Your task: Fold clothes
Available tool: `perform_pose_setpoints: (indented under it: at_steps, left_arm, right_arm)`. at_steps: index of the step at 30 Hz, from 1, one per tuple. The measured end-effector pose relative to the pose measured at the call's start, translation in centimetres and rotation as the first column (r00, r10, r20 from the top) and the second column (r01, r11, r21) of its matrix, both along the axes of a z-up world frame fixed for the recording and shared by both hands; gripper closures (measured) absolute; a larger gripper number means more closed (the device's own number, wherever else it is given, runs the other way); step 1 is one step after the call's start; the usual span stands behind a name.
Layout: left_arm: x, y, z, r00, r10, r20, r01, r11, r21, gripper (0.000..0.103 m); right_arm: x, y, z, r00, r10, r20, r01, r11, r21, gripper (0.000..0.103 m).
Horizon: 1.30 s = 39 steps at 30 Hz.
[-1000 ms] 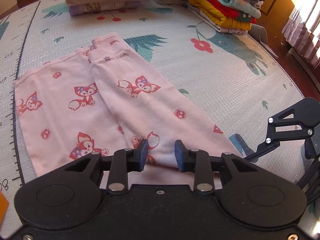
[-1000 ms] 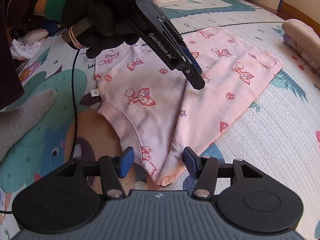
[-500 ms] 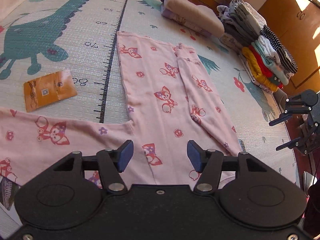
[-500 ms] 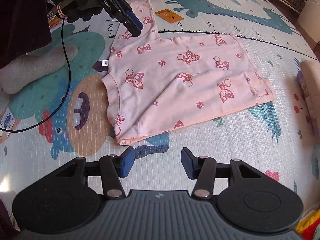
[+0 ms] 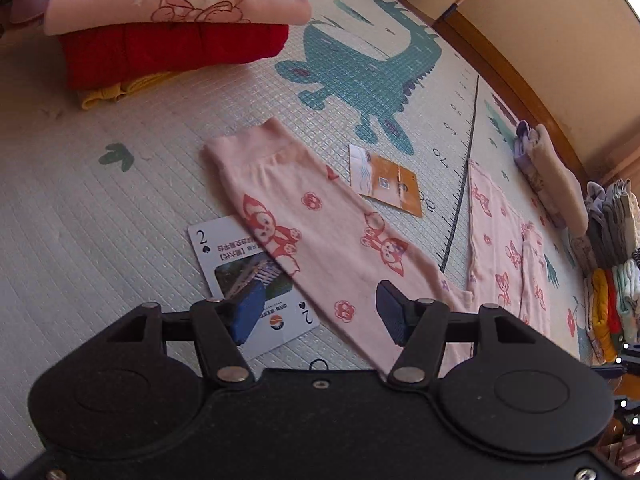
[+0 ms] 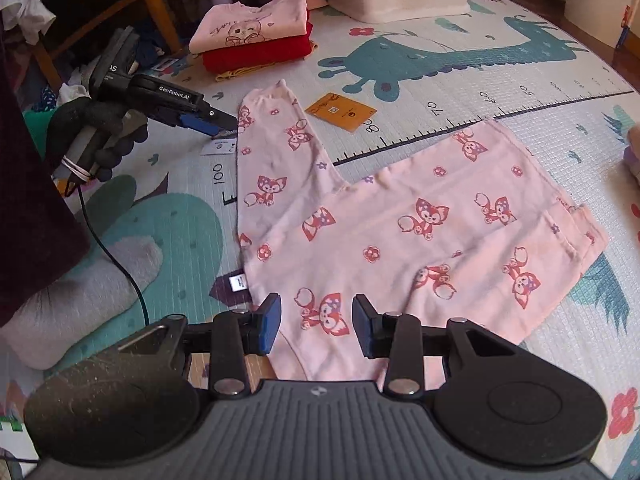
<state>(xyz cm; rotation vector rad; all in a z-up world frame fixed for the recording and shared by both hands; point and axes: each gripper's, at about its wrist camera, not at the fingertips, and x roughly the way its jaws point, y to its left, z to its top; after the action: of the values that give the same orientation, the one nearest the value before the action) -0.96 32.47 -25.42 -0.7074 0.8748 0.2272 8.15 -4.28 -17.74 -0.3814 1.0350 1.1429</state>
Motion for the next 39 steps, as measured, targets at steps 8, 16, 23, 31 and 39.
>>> perform_pose_setpoints:
  at_steps: [8,16,23,31,39]
  left_arm:
    - [-0.3,5.4,-1.3,0.977,0.195,0.08,-0.187,0.978,-0.093,0.048]
    - [0.5,6.6,-2.4,0.967,0.222,0.128,-0.202,0.967,-0.155,0.072]
    - [-0.1,7.3,-3.3,0.948,0.29,0.135,-0.26,0.944,-0.204,0.083]
    - [0.3,6.3,-1.9,0.962,0.218,0.168,-0.198,0.972,-0.128,0.1]
    - [3.4,-2.9,2.7,0.952,-0.244,0.185,0.158,0.909,0.386,0.1]
  right_arm:
    - [-5.8,6.4,-0.8,0.997,-0.015,-0.071,0.018,0.999,0.047,0.063]
    - [-4.9,8.0,-0.2,0.985,-0.115,-0.129,0.127,0.988,0.091,0.062]
    - [-2.7,8.3,-0.2,0.973,-0.17,-0.155,0.186,0.978,0.097,0.061]
    - [0.0,8.6,-1.4,0.903,-0.306,-0.302,0.353,0.928,0.116,0.061]
    - [3.5,7.7,-4.6,0.628,-0.499,-0.597,0.676,0.73,0.099,0.055]
